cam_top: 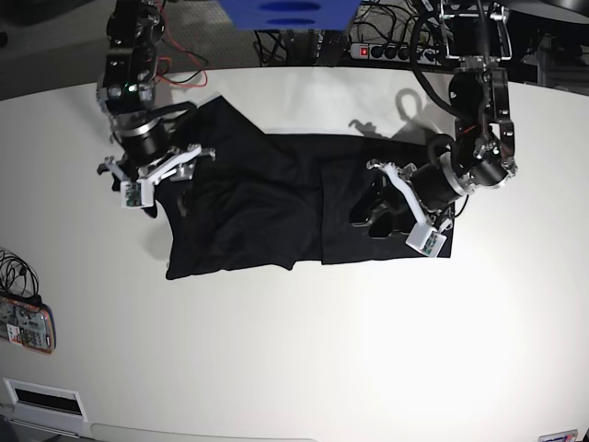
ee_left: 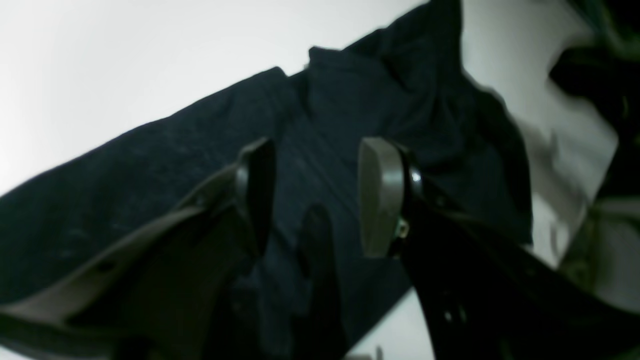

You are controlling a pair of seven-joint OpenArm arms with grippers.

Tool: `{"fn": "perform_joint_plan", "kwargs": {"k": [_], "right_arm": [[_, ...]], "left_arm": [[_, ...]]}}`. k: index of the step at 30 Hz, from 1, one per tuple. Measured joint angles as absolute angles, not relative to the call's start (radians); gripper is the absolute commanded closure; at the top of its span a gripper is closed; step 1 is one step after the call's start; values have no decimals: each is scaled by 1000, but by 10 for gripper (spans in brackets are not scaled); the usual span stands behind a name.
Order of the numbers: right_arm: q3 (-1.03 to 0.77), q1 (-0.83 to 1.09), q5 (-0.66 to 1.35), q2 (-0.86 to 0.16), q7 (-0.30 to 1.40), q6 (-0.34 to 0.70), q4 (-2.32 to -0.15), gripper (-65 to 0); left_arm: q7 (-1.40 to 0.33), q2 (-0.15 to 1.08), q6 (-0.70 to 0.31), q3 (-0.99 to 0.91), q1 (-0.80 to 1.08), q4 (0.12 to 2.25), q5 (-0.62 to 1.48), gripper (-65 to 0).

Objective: Fold the T-shirt properly
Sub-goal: 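Lay the folded end down and open both grippers, moving them apart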

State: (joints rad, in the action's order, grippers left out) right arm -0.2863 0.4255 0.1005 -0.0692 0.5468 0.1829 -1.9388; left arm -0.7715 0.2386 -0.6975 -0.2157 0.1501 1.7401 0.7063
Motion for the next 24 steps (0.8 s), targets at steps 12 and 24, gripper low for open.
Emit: {"fn": "perform_joint_plan", "kwargs": {"k": [12,24], "right_arm": [[-380,346,276,-175,795,221,-1934,-389],[-426,68,289,-173,1006,228,-1926,-389]], "left_arm": [[-780,244,-694,-443,238,1885,699,-266],[-771,234,-706,-736,268,2045,562,-265]]}}
